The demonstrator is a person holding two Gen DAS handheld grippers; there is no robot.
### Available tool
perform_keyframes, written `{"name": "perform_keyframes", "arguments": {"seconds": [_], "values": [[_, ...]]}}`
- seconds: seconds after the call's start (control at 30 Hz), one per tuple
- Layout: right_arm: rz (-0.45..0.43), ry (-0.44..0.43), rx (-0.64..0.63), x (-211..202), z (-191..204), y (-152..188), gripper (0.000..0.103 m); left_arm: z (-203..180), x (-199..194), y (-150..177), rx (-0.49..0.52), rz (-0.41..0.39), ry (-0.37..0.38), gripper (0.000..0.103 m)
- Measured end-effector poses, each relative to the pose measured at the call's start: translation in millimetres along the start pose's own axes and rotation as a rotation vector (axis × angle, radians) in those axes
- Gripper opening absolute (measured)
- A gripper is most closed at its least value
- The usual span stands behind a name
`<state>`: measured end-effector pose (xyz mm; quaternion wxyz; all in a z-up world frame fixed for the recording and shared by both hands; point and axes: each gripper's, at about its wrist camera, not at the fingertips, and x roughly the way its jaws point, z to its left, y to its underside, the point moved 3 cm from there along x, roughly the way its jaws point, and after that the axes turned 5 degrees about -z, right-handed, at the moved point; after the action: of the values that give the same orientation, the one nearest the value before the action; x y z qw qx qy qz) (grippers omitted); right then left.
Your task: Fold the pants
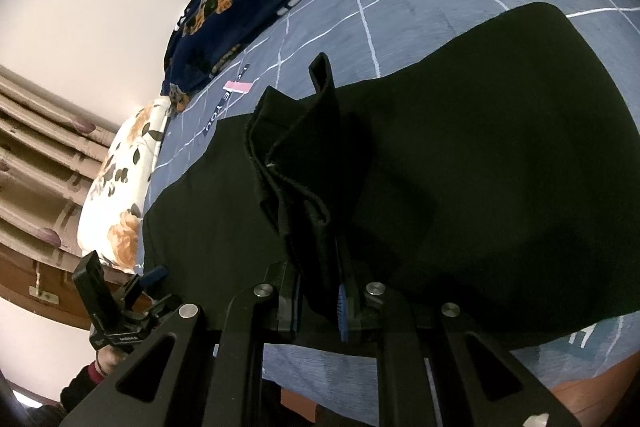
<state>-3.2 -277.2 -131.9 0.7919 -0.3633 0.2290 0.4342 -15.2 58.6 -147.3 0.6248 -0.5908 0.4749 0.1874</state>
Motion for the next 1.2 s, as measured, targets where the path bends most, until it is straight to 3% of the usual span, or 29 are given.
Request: {"name": "perform_keyframes", "arguments": {"seconds": [1.2], "values": [[0.015,0.007,-0.036,8,13,8,0.013,-1,0,0,0.002,0.0,0.0,0.103]]}}
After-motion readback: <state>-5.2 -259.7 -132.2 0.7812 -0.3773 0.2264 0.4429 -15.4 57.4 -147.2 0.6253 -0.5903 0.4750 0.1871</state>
